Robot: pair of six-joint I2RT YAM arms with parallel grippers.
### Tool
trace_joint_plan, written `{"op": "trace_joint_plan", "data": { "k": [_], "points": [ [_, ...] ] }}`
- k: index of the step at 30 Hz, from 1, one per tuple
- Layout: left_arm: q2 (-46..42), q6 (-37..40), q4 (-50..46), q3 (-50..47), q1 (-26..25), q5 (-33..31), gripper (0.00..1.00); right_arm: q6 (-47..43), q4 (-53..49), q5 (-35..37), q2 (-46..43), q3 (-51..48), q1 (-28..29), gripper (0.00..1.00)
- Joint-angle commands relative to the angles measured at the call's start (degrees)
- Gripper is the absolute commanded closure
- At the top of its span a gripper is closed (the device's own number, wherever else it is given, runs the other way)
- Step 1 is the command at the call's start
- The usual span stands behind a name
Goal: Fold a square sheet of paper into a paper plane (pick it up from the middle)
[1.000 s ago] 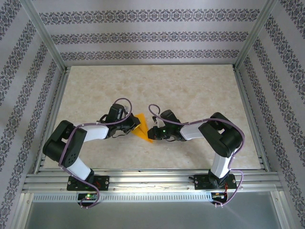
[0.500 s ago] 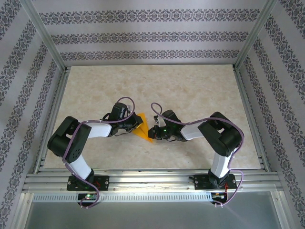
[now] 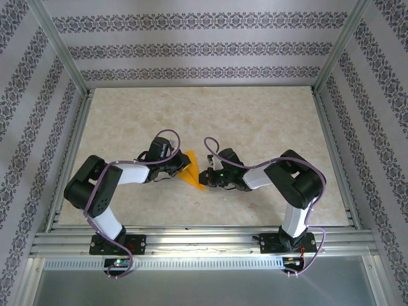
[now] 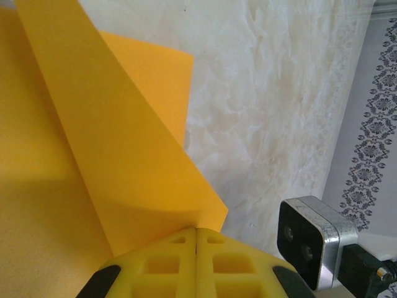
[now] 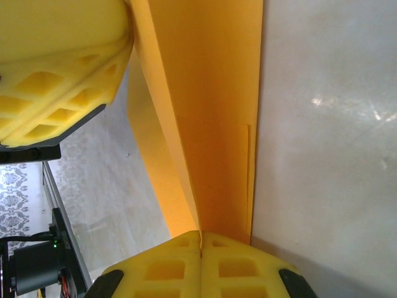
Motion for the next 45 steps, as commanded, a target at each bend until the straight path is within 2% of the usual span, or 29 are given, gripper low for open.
{"op": "trace_joint_plan", "data": {
  "k": [1, 45],
  "points": [
    [1.3, -0.1, 2.6, 1.2, -0.7, 0.1, 0.95, 0.6, -1.6, 0.8, 3.1, -1.3, 0.2, 0.97],
    [7.9, 1.9, -0.3, 4.8, -0.7, 0.4, 0.96, 1.3, -3.4, -1.2, 4.7, -0.6, -0.6, 0.95]
  ]
}}
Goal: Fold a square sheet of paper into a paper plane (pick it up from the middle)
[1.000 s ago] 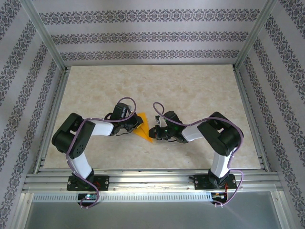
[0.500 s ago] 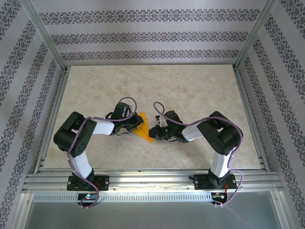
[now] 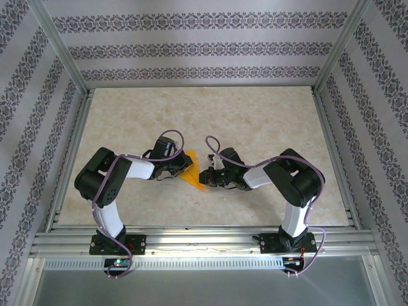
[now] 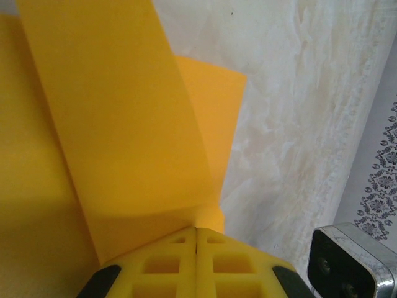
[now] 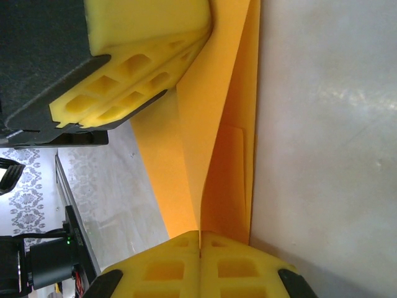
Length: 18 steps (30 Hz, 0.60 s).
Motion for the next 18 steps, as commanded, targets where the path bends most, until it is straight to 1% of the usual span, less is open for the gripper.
{"op": "trace_joint_plan", "data": {
  "k": [1, 13, 18],
  "points": [
    [1.1, 1.5, -0.8, 1.3, -0.7, 0.0, 0.95, 0.0, -4.5, 1.6, 3.8, -0.5, 0.5, 0.95],
    [2.5, 2.8, -3.0, 2.0, -0.7, 0.5, 0.96, 0.4, -4.5, 1.3, 3.7, -0.3, 0.4, 0.93],
    [3.2, 3.5, -4.3, 2.3, -0.8, 0.9, 0.97, 0.5, -4.5, 0.9, 3.5, -0.2, 0.4, 0.9]
  ]
}}
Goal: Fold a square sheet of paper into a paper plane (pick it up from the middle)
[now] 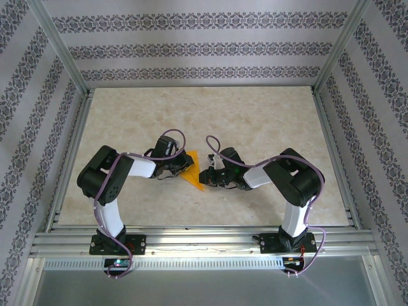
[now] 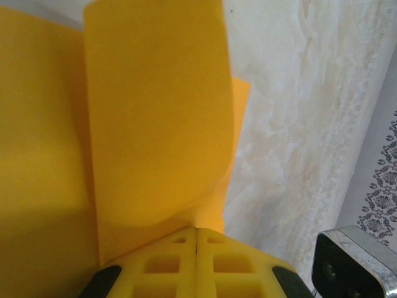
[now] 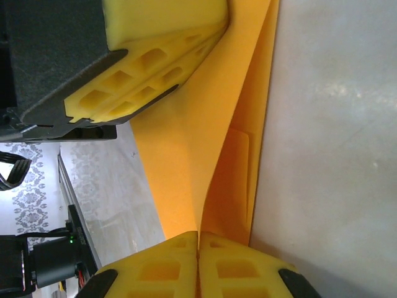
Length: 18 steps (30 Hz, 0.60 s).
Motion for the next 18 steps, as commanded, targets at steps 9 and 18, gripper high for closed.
{"op": "trace_joint_plan", "data": {
  "k": [9, 18],
  "points": [
    [1.2, 3.0, -5.0, -0.1, -0.7, -0.1, 0.97, 2.1, -5.8, -1.4, 0.0, -0.2, 0.5, 0.8],
    [1.1, 2.9, -4.4, -0.2, -0.7, -0.1, 0.97, 2.2, -7.1, -2.5, -3.0, -2.6, 0.6, 0.86]
  ]
}}
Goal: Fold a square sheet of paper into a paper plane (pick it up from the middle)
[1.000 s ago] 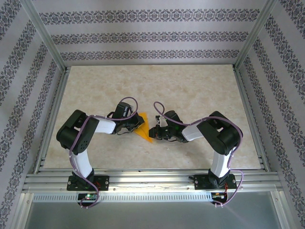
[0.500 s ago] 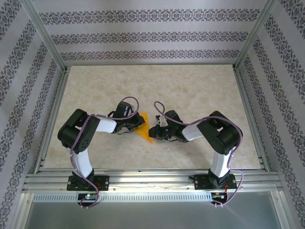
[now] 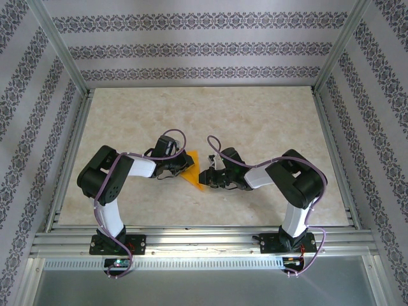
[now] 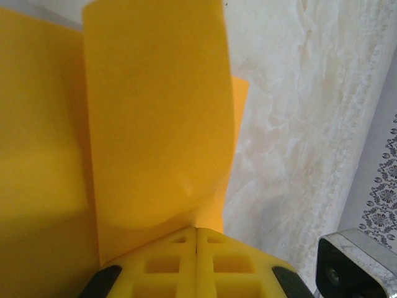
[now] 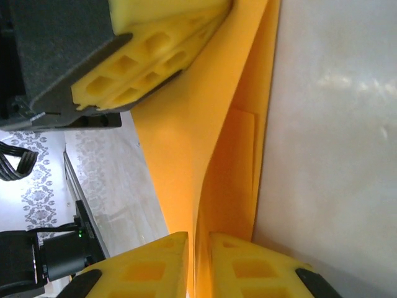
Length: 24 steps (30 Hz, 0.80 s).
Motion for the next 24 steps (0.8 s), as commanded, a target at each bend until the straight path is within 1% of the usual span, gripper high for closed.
{"op": "trace_joint_plan", "data": {
  "k": [1, 4, 9, 13, 16, 21, 24],
  "points": [
    [1.1, 1.5, -3.7, -0.4, -0.7, -0.4, 0.98, 0.7, -4.7, -1.6, -1.0, -2.1, 0.6, 0.87],
    [1.2, 1.4, -3.7, -0.4, -0.7, -0.3, 0.97, 0.5, -4.9, -1.6, -1.0, -3.0, 0.6, 0.9],
    [1.3, 1.4, -3.7, -0.5, -0.7, -0.4, 0.98, 0.5, -5.7, -1.9, -0.8, -3.5, 0.8, 0.9],
    [1.1, 1.3, -3.6, -0.8, -0.7, -0.6, 0.98, 0.4, -6.3, -3.0, -1.1, -3.6, 0.9, 0.87],
    [1.0, 1.3, -3.6, -0.8, -0.7, -0.5, 0.98, 0.1, -7.5, -3.5, -2.2, -3.6, 1.0, 0.87],
    [1.1, 1.0, -3.4, -0.9, -0.7, -0.6, 0.98, -1.6, -10.9, -3.7, -2.8, -3.4, 1.1, 0.94],
    [1.1, 0.7, -3.0, -1.2, -0.7, -0.7, 0.98, -3.2, -14.4, -2.6, -2.5, -2.9, 1.3, 0.92]
  ]
}}
